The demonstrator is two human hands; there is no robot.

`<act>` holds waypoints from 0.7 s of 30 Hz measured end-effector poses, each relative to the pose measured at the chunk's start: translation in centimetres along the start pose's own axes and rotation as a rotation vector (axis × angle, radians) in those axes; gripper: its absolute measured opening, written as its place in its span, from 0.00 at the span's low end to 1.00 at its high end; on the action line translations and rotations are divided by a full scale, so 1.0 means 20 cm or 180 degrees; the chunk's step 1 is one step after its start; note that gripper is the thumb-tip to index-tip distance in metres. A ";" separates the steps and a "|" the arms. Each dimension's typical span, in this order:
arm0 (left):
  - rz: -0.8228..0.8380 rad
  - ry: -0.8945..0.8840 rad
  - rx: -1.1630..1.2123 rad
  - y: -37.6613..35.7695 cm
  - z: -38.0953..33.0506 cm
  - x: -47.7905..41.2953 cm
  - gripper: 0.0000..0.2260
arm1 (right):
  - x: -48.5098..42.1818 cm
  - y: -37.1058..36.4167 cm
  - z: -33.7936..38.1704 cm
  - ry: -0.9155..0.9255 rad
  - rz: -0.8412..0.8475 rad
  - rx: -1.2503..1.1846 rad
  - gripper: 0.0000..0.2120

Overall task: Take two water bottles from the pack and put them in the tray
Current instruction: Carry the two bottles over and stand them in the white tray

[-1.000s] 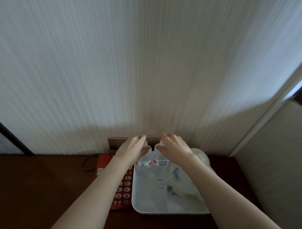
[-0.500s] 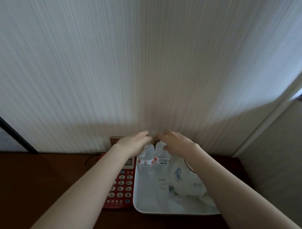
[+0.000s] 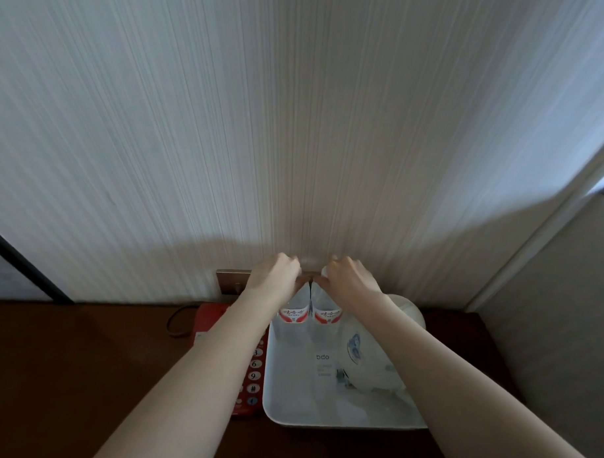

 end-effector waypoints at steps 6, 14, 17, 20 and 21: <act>-0.0069 0.0096 -0.0140 -0.04 -0.05 -0.01 0.11 | -0.01 -0.04 0.01 -0.0230 -0.0076 -0.0264 0.13; -0.0371 0.0149 0.0088 -0.03 -0.06 0.02 0.09 | 0.00 -0.04 -0.01 -0.0394 -0.0084 -0.0441 0.11; -0.0467 0.0105 0.0121 -0.05 -0.05 0.03 0.06 | 0.00 -0.04 0.00 -0.0451 -0.0077 -0.0486 0.11; -0.0573 0.0040 0.0112 -0.07 -0.04 0.04 0.06 | 0.01 -0.03 -0.01 -0.0402 -0.0068 -0.0438 0.15; -0.0597 0.0018 0.0144 -0.07 -0.04 0.04 0.07 | 0.01 -0.02 -0.01 -0.0362 -0.0045 -0.0428 0.16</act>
Point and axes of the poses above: each hand's wrist, its own x-axis away from the middle knuckle, its own y-axis out of the back of the hand, z = x × y, the point moved 1 cm from there along -x, towards the middle knuckle, and after that the axes turned 13 degrees about -y, right-handed, at the moved point
